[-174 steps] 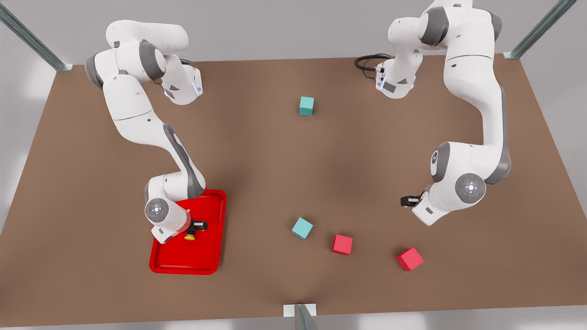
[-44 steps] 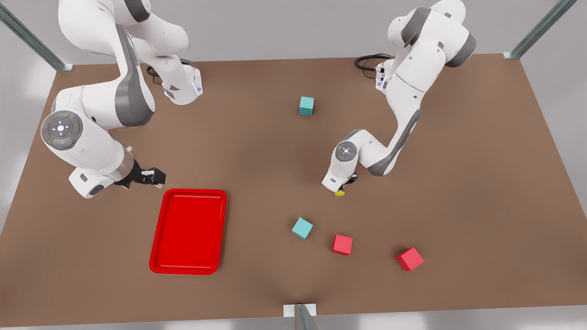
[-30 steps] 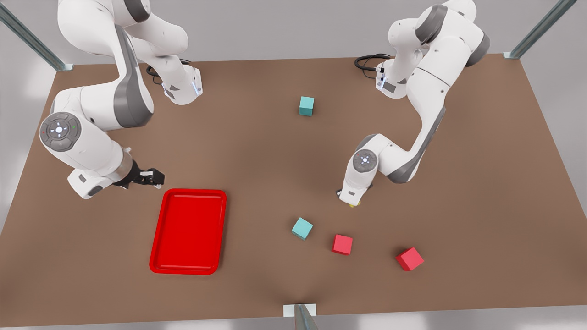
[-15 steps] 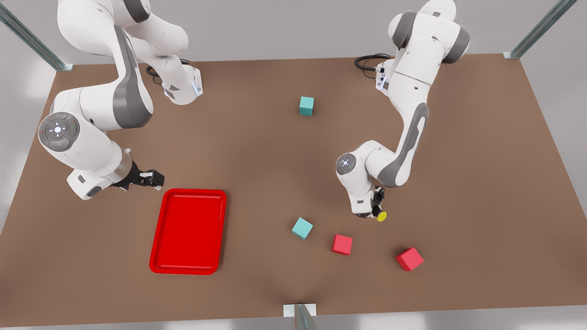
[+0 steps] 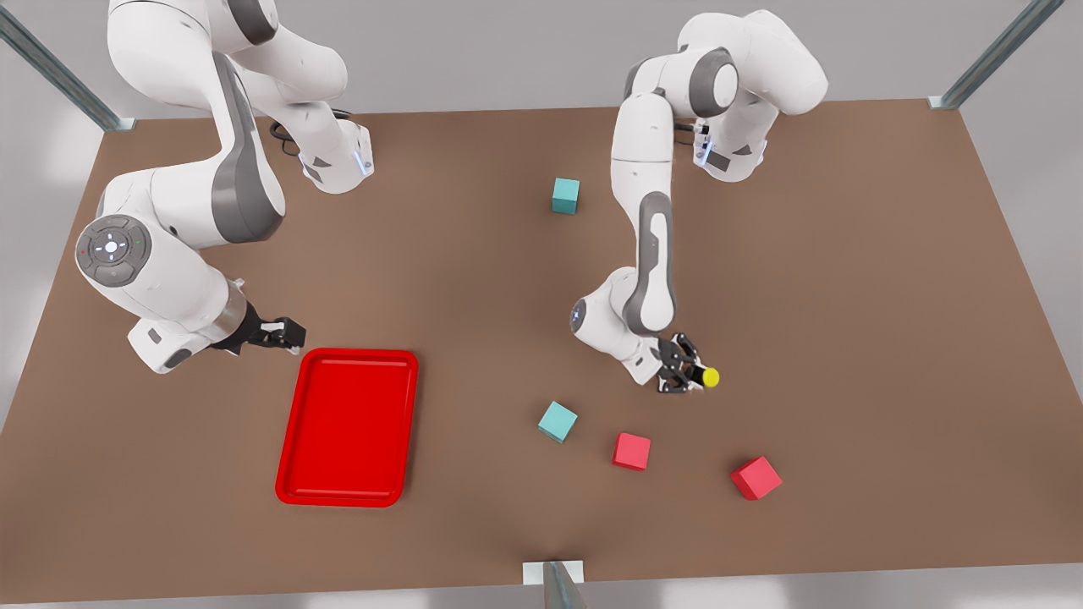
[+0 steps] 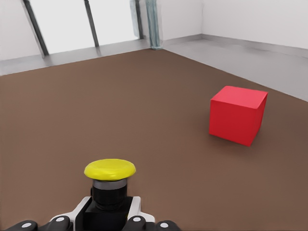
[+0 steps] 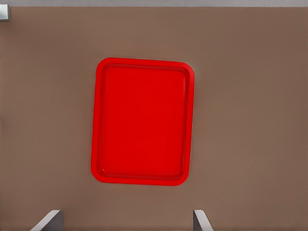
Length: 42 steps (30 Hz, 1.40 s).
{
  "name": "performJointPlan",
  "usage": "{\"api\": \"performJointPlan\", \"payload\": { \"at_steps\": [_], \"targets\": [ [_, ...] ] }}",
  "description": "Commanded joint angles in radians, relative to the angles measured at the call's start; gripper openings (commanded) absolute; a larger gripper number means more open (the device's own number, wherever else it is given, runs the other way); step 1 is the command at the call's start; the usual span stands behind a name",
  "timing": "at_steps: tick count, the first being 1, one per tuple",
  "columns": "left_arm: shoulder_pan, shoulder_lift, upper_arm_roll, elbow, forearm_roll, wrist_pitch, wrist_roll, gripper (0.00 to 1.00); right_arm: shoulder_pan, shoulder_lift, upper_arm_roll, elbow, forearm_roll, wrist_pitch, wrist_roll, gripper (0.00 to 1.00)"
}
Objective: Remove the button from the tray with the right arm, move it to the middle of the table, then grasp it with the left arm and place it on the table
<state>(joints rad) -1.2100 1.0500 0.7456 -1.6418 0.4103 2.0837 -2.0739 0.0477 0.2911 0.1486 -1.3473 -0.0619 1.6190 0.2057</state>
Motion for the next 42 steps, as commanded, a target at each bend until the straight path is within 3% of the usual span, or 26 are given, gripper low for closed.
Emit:
{"api": "performJointPlan", "payload": {
  "at_steps": [1, 10, 35, 36, 37, 38, 42],
  "targets": [
    [-0.031, 0.019, 0.024, 0.0, -0.016, -0.074, -0.336, 0.41, 0.0, -0.001, 0.0, 0.0, 0.001, 0.002, 0.0, 1.0],
    [-0.114, 0.13, 0.057, 0.059, -0.019, -0.22, -0.339, 0.41, -0.005, -0.001, 0.0, 0.002, 0.001, 0.002, 0.0, 1.0],
    [-0.169, 0.234, 0.058, 0.08, -0.001, -0.29, -0.336, 0.42, -0.019, -0.001, 0.0, -0.006, 0.008, 0.002, -0.005, 1.0],
    [-0.169, 0.234, 0.058, 0.08, -0.001, -0.29, -0.336, 0.45, -0.015, -0.001, 0.0, -0.012, 0.008, 0.001, -0.003, 1.0],
    [-0.169, 0.234, 0.058, 0.08, 0.005, -0.29, -0.333, 0.77, -0.015, -0.006, 0.0, -0.019, 0.01, 0.001, -0.003, 1.0],
    [-0.169, 0.234, 0.058, 0.08, 0.008, -0.29, -0.333, 1.0, -0.015, -0.007, 0.0, -0.018, 0.025, 0.002, -0.002, 1.0],
    [-0.178, 0.232, 0.058, 0.08, 0.008, -0.294, -0.328, 1.0, -0.032, 0.037, -0.001, -0.003, 0.045, 0.03, -0.012, 1.0]
  ]
}}
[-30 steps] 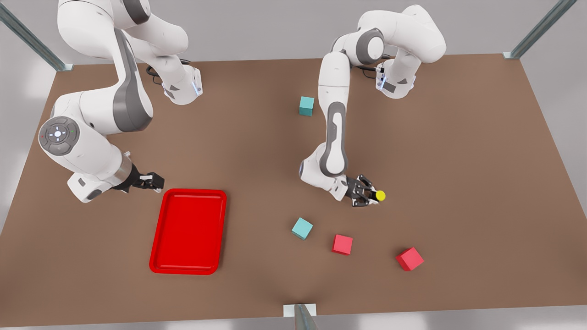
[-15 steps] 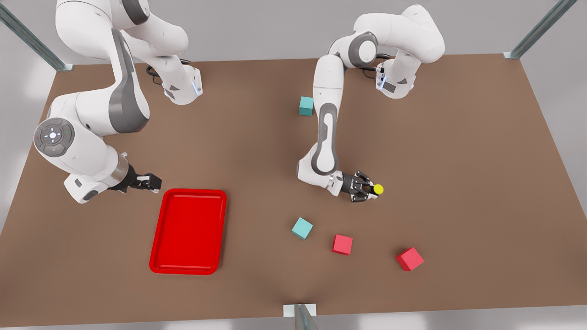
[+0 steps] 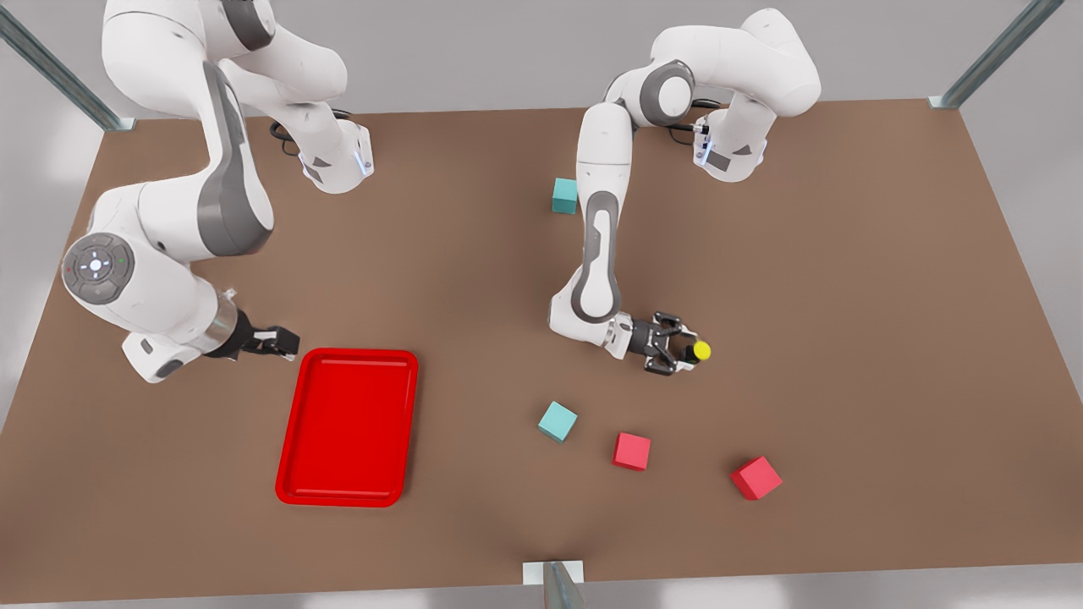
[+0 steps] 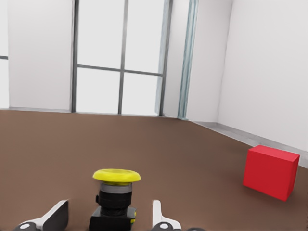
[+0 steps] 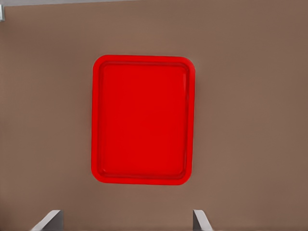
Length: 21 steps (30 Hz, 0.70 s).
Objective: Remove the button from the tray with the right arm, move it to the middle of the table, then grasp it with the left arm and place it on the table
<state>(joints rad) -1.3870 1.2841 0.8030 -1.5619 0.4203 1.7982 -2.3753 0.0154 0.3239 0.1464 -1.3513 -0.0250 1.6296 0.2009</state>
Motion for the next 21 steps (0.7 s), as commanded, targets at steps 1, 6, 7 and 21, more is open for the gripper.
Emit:
{"api": "performJointPlan", "payload": {
  "at_steps": [1, 6, 7, 21],
  "targets": [
    [-0.009, -0.002, 0.001, 0.0, -0.001, -0.008, -0.025, 1.0, -0.015, 0.018, -0.002, 0.003, 0.01, 0.021, -0.015, 1.0],
    [-0.099, -0.081, -0.015, 0.0, -0.021, -0.109, 0.056, 1.0, -0.089, 0.021, -0.005, 0.075, 0.007, -0.02, -0.012, 1.0],
    [-0.109, -0.111, -0.015, -0.003, -0.021, -0.128, 0.08, 1.0, -0.092, 0.021, -0.004, 0.089, 0.014, -0.022, -0.012, 1.0],
    [0.336, -0.712, -0.01, 0.12, -0.471, -0.122, 1.584, 1.0, -0.084, 0.009, 0.005, 0.08, 0.028, 0.042, -0.023, 1.0]
  ]
}}
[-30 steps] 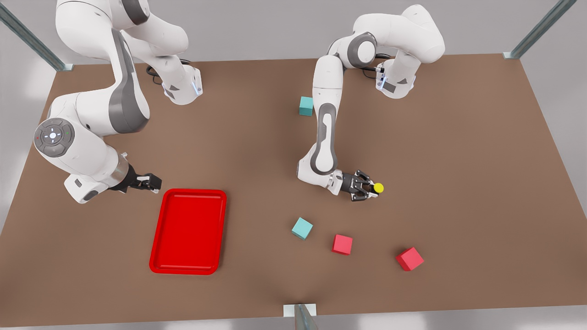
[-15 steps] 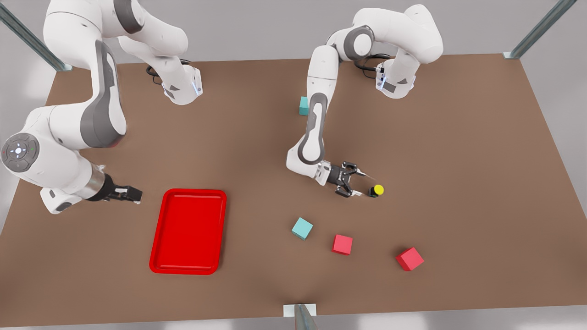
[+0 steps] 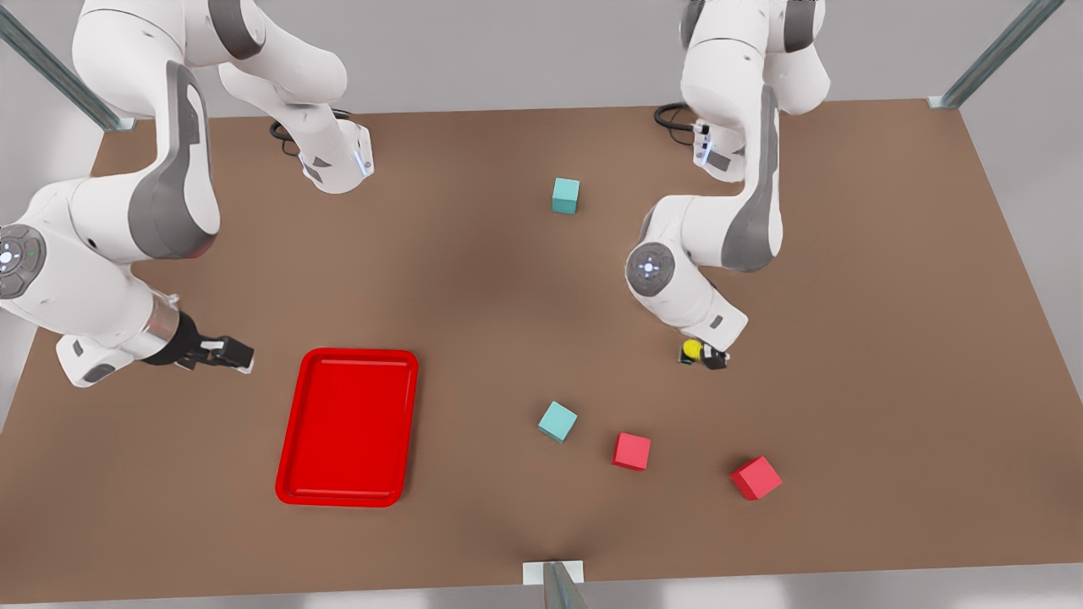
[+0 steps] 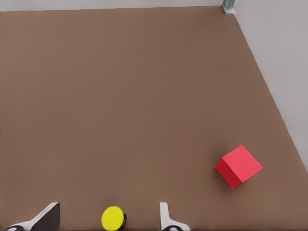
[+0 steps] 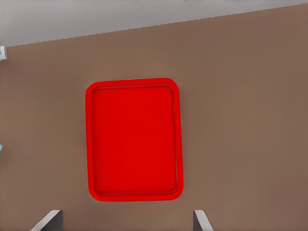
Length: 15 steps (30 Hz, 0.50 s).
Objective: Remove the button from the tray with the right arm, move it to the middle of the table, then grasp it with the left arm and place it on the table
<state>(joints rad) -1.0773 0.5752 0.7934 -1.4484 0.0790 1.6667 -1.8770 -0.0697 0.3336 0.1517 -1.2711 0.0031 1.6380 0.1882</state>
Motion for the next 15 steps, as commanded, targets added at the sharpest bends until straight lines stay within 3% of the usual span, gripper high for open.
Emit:
{"api": "performJointPlan", "payload": {
  "at_steps": [1, 2, 3, 5, 8, 10, 12, 15],
  "targets": [
    [0.077, -0.006, 0.003, 0.016, -0.197, 0.007, 1.231, 1.0, 0.001, -0.001, 0.0, -0.004, -0.002, 0.04, -0.01, 1.0],
    [0.114, -0.014, 0.006, 0.017, -0.202, -0.005, 1.268, 1.0, 0.002, -0.002, 0.0, -0.005, -0.002, 0.055, -0.01, 1.0],
    [0.314, -0.044, -0.189, 0.052, -0.192, -0.01, 1.271, 1.0, 0.002, -0.001, 0.0, -0.008, -0.003, 0.057, -0.009, 1.0],
    [0.844, -0.153, -0.819, 0.072, 0.007, -0.027, 1.432, 1.0, -0.001, -0.001, 0.0, -0.008, -0.006, 0.057, -0.01, 1.0],
    [0.971, -0.195, -0.849, 0.071, -0.056, -0.068, 2.03, 1.0, 0.001, 0.001, 0.0, -0.008, -0.006, 0.057, -0.01, 1.0],
    [0.984, -0.259, -0.849, 0.049, -0.113, -0.134, 2.121, 1.0, 0.001, 0.001, 0.0, -0.008, -0.012, 0.055, -0.01, 1.0],
    [0.994, -0.409, -0.847, -0.148, -0.113, 0.03, 2.136, 1.0, 0.001, 0.001, 0.0, -0.008, -0.012, 0.055, -0.01, 1.0],
    [1.022, -0.405, -0.847, -0.124, -0.105, 0.015, 2.112, 1.0, 0.002, 0.001, 0.0, -0.008, -0.012, 0.055, -0.01, 1.0]
  ]
}}
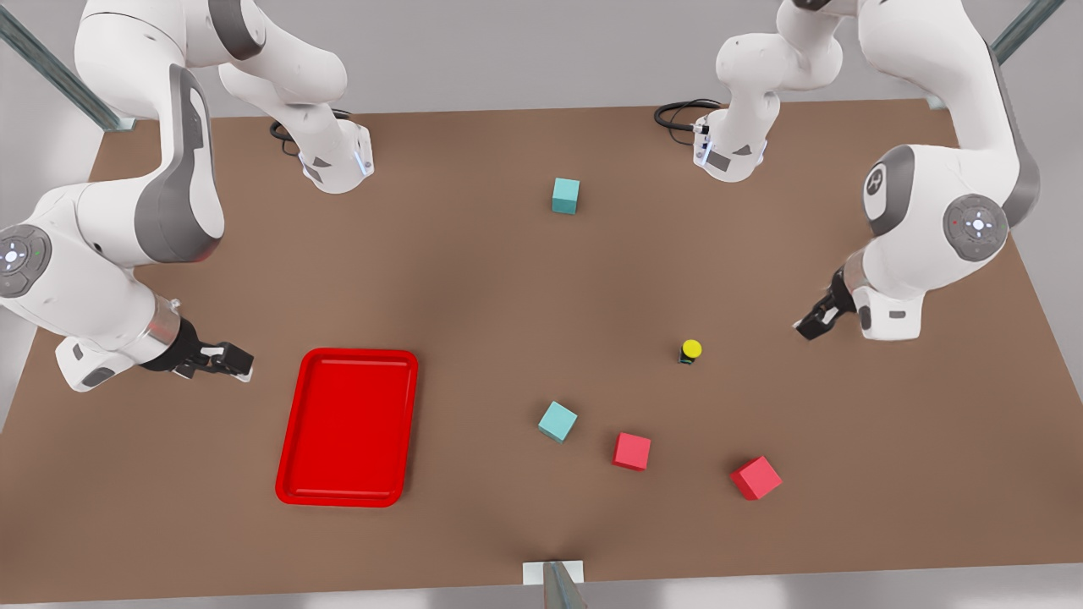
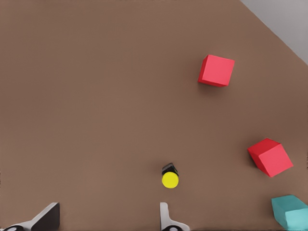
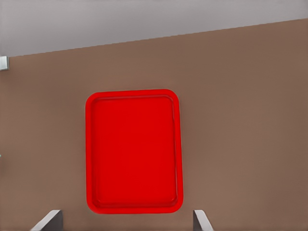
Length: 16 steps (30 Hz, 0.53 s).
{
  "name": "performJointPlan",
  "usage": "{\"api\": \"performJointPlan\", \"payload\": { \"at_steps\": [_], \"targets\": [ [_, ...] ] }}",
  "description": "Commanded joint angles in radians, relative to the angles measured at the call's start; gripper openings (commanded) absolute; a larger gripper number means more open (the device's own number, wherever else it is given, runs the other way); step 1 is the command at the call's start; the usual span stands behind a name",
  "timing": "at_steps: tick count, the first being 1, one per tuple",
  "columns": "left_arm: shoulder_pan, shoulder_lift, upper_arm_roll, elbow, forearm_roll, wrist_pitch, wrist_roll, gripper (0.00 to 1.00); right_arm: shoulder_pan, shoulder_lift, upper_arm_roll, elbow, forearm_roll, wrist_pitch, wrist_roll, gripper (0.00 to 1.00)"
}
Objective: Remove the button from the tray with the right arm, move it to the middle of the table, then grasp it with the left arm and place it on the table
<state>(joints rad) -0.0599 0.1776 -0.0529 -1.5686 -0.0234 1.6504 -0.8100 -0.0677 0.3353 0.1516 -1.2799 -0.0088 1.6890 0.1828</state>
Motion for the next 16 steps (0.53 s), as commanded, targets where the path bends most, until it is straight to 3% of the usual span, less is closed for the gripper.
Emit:
{"api": "performJointPlan", "payload": {
  "at_steps": [1, 16],
  "targets": [
    [0.005, -0.001, -0.001, -0.004, -0.001, 0.039, 1.046, 1.0, 0.0, -0.001, 0.0, 0.001, 0.0, 0.004, -0.005, 1.0],
    [-0.009, 0.046, -0.004, 0.028, 0.005, 0.052, 1.046, 1.0, 0.0, 0.007, 0.0, 0.001, 0.0, 0.004, -0.005, 1.0]
  ]
}}
